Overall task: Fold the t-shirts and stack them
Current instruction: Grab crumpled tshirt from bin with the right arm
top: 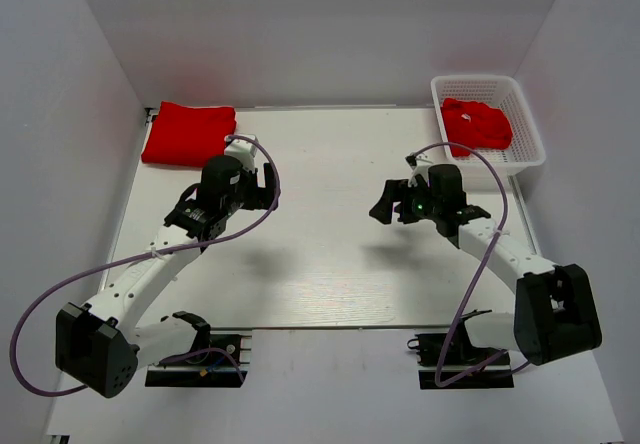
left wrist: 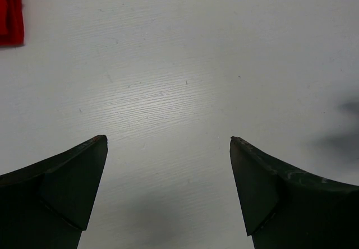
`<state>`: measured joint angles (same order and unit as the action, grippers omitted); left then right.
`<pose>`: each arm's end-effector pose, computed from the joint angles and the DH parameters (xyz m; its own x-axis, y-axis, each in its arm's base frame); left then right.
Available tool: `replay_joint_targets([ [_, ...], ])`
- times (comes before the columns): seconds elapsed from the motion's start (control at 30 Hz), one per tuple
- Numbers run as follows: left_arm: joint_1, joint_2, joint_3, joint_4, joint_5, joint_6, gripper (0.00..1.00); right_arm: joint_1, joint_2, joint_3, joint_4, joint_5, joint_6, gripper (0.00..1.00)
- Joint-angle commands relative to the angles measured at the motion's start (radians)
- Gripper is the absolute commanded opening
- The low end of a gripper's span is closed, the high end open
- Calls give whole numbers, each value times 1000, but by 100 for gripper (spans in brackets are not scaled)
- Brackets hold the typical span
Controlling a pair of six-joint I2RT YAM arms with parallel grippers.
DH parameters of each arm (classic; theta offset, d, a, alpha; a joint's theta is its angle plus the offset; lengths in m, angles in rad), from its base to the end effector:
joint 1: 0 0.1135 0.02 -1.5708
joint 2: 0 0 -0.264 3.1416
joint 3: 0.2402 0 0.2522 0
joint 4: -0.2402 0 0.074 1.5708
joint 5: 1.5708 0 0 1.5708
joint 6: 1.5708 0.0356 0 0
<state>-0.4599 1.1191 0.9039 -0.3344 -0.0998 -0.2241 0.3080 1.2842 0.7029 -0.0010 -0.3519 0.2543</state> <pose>0.2258 -0.1079 0.3002 -0.5376 0.0195 -0.8430 0.2524 0.9576 -0.1388 0.2562 0.0944 0.2233 -0.6478 0.0417 -0.7607 -0.4091 0.8233 0.3936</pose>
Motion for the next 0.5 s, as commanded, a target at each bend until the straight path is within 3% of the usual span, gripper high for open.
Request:
replay_joint_targets([
  [0.0, -3, -39, -10, 15, -1, 12, 100, 0, -37, 4, 64, 27, 2, 90],
  [0.23, 9, -39, -10, 3, -11, -7, 100, -7, 79, 137, 58, 111, 16, 90],
  [0.47, 9, -28, 1, -51, -29, -37, 100, -88, 360, 530, -117, 438, 82, 90],
])
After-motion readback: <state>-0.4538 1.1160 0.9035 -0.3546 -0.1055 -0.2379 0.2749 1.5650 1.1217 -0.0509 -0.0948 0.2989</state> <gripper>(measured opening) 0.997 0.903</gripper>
